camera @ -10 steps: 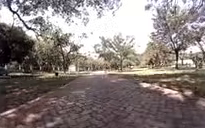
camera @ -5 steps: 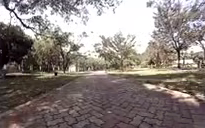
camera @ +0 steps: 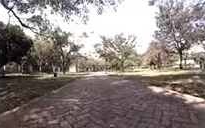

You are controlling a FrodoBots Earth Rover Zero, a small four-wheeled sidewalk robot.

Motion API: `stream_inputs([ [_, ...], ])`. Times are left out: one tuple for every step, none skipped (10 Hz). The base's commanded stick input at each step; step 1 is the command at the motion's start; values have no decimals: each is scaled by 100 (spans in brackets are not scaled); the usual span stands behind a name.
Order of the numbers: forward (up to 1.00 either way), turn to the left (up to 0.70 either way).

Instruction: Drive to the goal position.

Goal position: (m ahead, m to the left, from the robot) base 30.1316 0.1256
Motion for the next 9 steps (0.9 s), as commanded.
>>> stream_inputs([
  [70,0],
  [70,0],
  [70,0],
  [70,0],
  [70,0],
  [70,0],
  [70,0],
  [70,0],
  [70,0],
])
